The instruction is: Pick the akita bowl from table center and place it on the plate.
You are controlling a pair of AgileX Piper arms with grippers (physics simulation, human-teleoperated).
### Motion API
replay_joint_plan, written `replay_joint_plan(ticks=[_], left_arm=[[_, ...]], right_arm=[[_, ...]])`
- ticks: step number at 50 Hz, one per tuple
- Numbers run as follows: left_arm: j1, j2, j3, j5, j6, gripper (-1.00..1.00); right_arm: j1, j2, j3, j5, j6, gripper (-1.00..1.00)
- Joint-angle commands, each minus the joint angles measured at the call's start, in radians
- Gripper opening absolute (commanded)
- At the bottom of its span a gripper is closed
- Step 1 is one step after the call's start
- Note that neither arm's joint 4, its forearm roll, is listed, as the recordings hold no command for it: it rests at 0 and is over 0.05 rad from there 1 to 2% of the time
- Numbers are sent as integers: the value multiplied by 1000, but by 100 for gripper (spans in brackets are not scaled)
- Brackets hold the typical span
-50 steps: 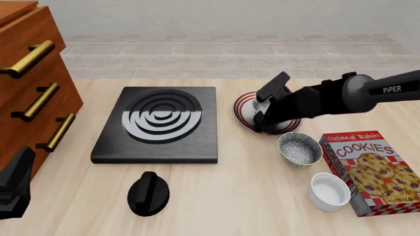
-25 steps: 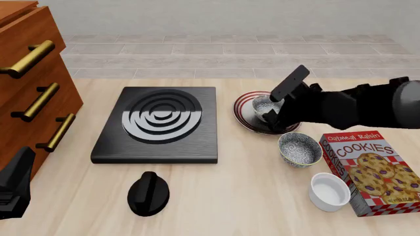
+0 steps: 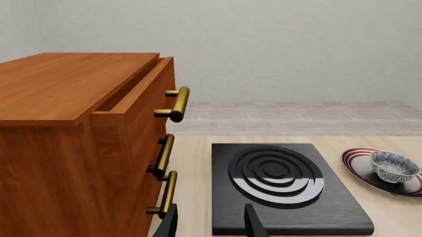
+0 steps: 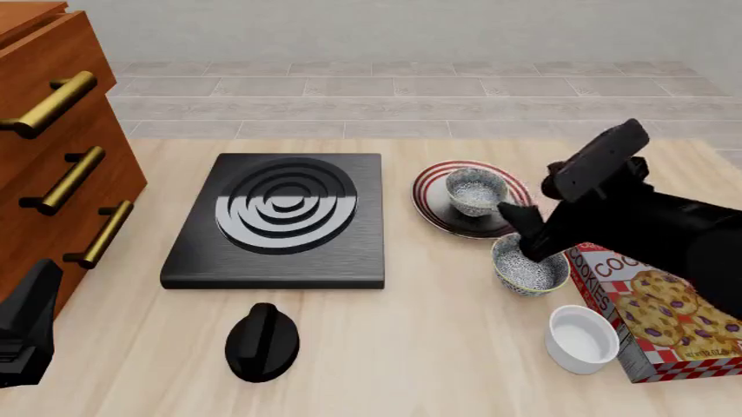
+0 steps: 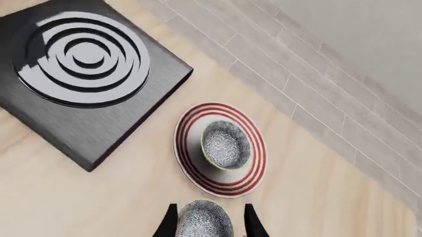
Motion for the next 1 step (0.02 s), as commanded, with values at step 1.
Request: replay_joint_plan(ticks=[1], left_arm=[[0, 0, 0, 0, 0, 100]], right_arm=[[4, -263, 137, -13, 135, 100]])
